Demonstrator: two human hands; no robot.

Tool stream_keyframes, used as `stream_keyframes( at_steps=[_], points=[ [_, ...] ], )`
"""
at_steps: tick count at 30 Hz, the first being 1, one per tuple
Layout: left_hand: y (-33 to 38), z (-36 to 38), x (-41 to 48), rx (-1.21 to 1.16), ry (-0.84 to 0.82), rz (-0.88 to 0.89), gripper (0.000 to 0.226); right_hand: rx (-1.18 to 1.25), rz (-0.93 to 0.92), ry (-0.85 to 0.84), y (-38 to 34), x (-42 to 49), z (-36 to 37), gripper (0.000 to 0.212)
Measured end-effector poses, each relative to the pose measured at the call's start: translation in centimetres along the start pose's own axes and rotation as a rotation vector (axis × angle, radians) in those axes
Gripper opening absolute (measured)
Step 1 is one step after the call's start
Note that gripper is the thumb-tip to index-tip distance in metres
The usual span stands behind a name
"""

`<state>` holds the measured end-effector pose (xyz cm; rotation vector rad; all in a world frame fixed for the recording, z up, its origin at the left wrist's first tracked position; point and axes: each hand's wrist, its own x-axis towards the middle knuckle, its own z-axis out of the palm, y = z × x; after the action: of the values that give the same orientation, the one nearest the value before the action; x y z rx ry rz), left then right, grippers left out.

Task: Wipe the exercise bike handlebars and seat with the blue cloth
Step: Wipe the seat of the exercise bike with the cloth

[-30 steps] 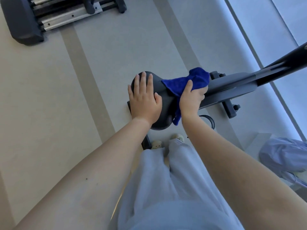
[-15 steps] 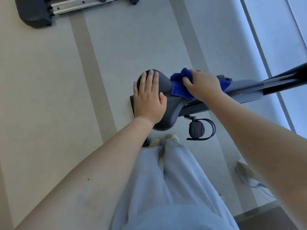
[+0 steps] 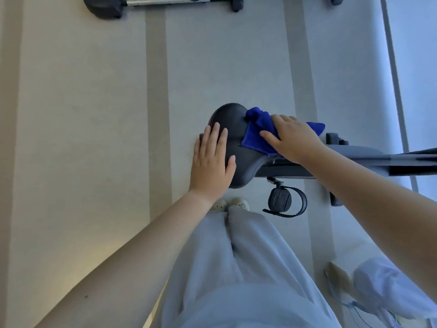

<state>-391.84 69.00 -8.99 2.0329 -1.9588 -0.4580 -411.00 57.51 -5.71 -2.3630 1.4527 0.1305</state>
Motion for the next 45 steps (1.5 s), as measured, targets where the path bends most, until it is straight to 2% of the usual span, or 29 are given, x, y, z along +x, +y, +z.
stream_keyframes(
  at_steps=[3,7,10,13,18,21,23,26,28,30,32,38,43,45],
  points=[
    [0.3,0.1,-1.8,-0.012,0.004,-0.027,0.057,-0.018,0.068,-0.014,-0.8,1.7,0.4,0.044],
    [0.7,-0.1,-1.7,-0.063,0.016,-0.067,0.055,0.161,0.103,-0.044,-3.1,5.3,0.6,0.043],
    [0.2,-0.7,-2.1,-0.074,0.023,-0.073,0.053,0.237,0.009,-0.067,-4.6,7.4,0.2,0.042],
    [-0.1,-1.4,-2.7,-0.092,0.019,-0.084,0.056,0.163,-0.116,-0.147,-5.5,8.9,-0.7,0.037],
    [-0.3,-3.2,-0.9,-0.150,0.132,-0.180,0.059,0.237,-0.241,-0.254,-6.1,9.2,-1.4,0.035],
    [0.5,-4.7,2.7,-0.146,0.152,-0.089,0.057,0.590,-0.065,-0.305,-4.8,8.1,-2.3,0.047],
    [1.6,-5.4,5.9,-0.125,0.082,0.000,0.054,0.807,0.055,-0.284,-3.5,7.5,-2.4,0.047],
    [2.2,-4.8,9.4,-0.013,-0.114,0.084,0.047,0.869,0.102,-0.255,-2.2,6.5,-2.0,0.051],
    [1.7,-4.2,10.0,0.074,-0.158,0.099,0.044,0.947,0.144,-0.231,-1.3,6.0,-1.7,0.056],
    [1.5,-3.9,9.8,0.117,-0.102,0.104,0.042,0.880,0.177,-0.192,-0.1,5.1,-1.4,0.058],
    [1.7,-3.8,9.6,0.173,-0.057,0.098,0.040,0.686,0.183,-0.174,0.9,3.8,-0.7,0.055],
    [2.3,-3.8,9.3,0.390,-0.002,0.113,0.030,0.341,0.003,-0.097,0.8,2.0,0.6,0.054],
    [1.6,-4.4,7.5,0.374,0.047,0.116,0.017,0.299,-0.066,-0.119,-0.2,3.1,-0.5,0.058],
    [1.8,-5.0,6.5,0.332,0.008,0.085,0.018,0.327,-0.112,-0.092,-0.6,3.3,-0.7,0.059]
  ],
)
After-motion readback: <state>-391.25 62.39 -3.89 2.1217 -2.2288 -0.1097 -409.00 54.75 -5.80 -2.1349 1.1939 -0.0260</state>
